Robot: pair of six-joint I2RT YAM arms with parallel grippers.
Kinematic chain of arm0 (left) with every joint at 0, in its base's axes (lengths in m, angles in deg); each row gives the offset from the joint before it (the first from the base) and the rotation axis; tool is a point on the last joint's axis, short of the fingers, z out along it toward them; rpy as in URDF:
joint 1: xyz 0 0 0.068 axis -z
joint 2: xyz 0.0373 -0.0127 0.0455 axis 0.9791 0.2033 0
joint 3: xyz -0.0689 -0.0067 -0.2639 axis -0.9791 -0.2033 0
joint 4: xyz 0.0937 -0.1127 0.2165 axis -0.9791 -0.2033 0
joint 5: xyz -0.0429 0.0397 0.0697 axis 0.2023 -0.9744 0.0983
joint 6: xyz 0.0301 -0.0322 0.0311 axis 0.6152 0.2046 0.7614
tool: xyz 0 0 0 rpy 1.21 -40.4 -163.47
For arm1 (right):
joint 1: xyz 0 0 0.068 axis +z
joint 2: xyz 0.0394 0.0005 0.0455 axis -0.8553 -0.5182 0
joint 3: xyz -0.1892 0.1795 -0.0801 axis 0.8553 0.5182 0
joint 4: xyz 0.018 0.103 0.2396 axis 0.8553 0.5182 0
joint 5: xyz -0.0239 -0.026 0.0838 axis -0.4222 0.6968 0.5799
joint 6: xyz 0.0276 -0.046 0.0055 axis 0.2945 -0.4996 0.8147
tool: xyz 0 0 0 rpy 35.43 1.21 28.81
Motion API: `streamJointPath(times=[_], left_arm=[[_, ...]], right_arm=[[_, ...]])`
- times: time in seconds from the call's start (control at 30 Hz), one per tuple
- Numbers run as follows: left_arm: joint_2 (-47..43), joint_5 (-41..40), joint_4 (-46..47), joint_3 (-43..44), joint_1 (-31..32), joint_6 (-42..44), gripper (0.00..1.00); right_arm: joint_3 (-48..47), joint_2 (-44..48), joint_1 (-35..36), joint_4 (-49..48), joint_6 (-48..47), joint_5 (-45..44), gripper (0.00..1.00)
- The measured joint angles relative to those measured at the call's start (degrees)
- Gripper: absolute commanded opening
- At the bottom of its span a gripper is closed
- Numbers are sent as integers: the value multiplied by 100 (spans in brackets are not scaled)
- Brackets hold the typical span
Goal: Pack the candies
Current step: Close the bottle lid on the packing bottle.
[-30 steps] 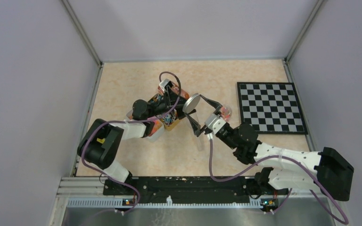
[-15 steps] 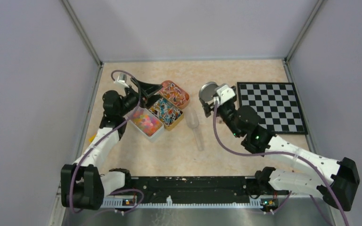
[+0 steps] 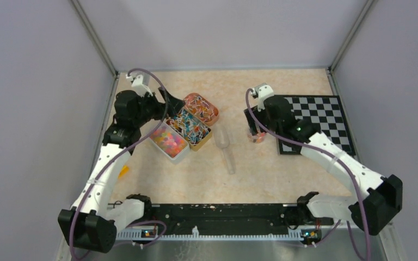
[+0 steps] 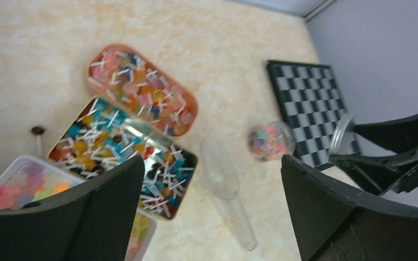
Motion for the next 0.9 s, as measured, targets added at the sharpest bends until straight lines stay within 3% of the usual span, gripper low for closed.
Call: streamJointPath(times=[0.23,0.43,0.9], left_arm=[[-107,-1121,-903,-170,442,837,99],[-389,-1746,-1150,-170,697,1099,99],[-428,-2240,-1338,-170,844,1222,99]], right_arm=[[-304,-1121,-431,942,199,592,75],[-555,-1537,-780,1257,192,857,76],[-887,-2284,-1169,1340,55,1259,77]])
